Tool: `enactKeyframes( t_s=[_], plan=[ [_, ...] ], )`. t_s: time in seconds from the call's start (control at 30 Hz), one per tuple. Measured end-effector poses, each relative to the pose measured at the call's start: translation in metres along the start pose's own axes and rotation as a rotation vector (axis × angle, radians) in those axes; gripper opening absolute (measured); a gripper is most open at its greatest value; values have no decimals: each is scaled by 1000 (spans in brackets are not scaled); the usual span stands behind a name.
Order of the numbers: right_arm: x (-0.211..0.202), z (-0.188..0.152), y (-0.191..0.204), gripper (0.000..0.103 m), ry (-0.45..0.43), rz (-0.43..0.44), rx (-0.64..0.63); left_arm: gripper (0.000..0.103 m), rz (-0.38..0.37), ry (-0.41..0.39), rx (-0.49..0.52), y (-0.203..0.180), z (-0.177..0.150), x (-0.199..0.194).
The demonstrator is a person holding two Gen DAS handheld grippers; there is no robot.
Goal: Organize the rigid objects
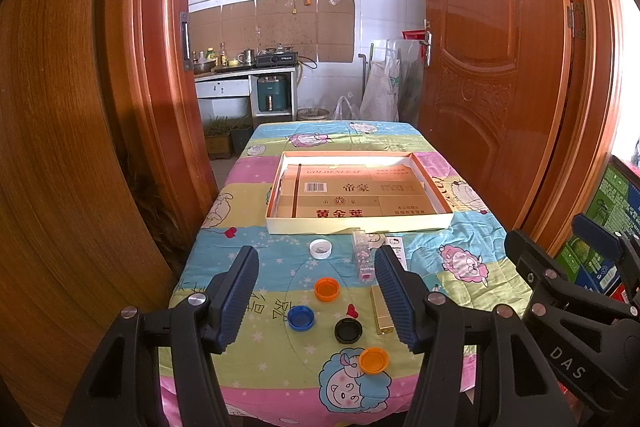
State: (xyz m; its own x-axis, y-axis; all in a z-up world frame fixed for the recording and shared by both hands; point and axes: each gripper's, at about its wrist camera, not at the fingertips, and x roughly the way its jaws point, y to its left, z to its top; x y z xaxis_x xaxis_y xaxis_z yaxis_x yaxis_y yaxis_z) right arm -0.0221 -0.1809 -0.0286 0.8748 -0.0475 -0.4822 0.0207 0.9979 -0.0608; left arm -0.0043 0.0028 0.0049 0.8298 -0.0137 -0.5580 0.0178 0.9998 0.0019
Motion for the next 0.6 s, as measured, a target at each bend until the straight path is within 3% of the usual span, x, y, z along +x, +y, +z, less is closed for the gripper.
enactKeyframes(
  t_s=[0.6],
  plan=[
    [-1, 1, -3, 84, 3, 1, 1, 61, 2, 7, -1, 4, 0, 1]
  ],
)
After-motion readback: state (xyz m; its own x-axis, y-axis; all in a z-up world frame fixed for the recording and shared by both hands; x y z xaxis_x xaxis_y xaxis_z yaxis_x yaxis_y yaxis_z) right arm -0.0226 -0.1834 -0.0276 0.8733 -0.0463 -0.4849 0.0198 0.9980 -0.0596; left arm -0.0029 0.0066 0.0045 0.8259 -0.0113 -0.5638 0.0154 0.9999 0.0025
